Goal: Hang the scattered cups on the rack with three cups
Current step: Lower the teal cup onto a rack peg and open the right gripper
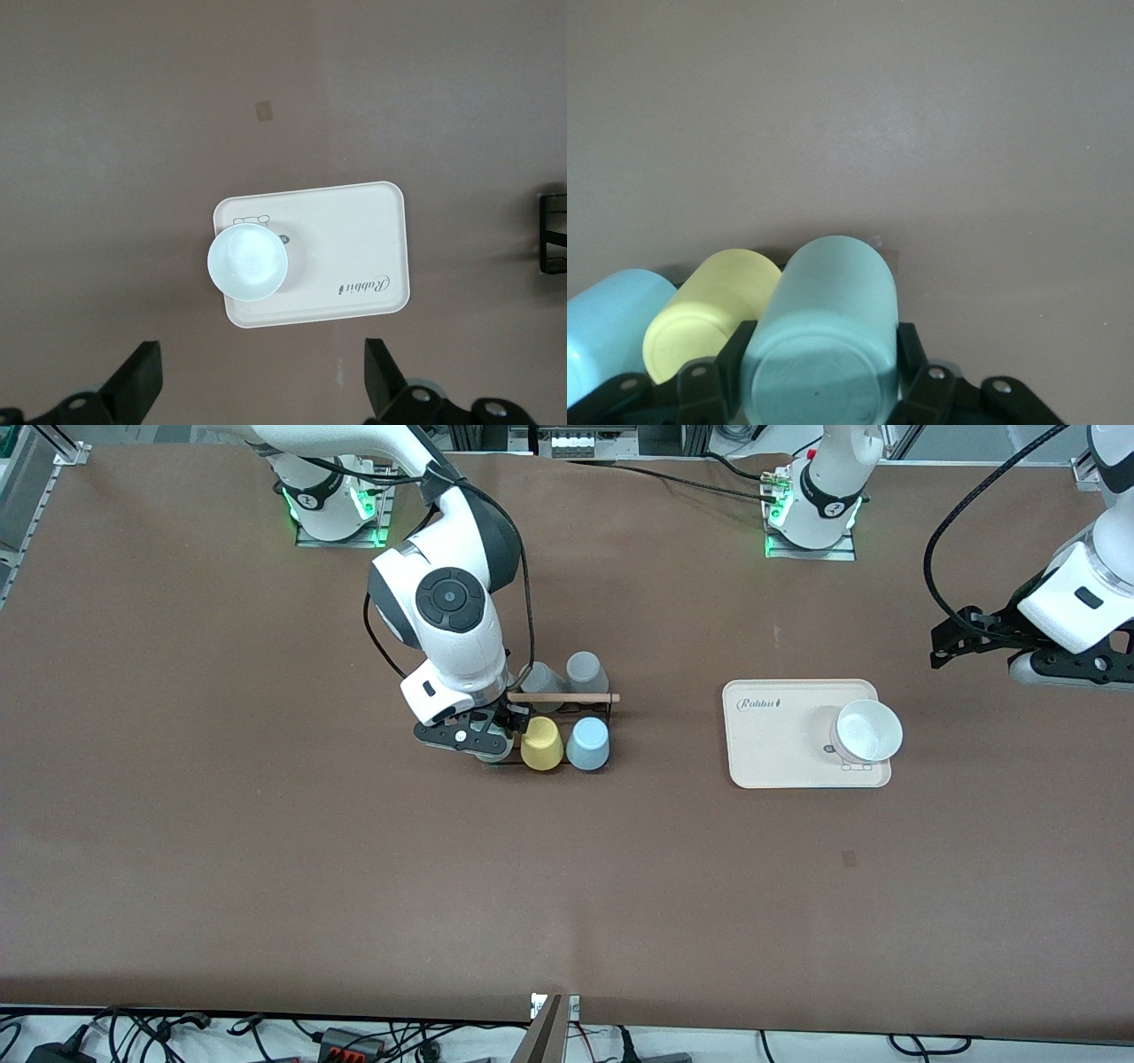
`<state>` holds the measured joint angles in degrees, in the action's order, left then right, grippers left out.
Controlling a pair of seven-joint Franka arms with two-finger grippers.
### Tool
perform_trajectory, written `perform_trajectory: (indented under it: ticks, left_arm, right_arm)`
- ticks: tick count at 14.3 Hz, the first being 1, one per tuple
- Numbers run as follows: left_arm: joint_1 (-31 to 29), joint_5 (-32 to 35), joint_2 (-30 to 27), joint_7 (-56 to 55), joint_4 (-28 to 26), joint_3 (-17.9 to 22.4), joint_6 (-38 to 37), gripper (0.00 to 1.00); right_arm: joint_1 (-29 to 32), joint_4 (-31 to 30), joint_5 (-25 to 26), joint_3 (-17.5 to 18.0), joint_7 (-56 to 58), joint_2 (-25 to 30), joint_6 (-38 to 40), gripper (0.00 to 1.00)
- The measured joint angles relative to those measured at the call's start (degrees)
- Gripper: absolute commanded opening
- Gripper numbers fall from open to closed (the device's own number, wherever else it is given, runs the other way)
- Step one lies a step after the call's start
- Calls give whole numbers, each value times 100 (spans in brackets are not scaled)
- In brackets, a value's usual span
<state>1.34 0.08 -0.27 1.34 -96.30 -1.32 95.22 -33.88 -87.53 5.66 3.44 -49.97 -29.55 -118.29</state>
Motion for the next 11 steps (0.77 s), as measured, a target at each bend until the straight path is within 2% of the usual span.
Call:
perform_trajectory:
  ticks: [7,10,11]
  left_arm:
    - [18,0,0,0,9,-32,0,100]
    - [18,0,0,0,13,-32,0,100]
    - [18,0,0,0,13,-32,0,100]
  right_arm:
    - [-7,-454,-1,0,-11,-1,-553,28]
    - [-22,-544,-1,1,-14,-5,-596,31]
    - [-34,-573,-1,1,-18,-13,-653,35]
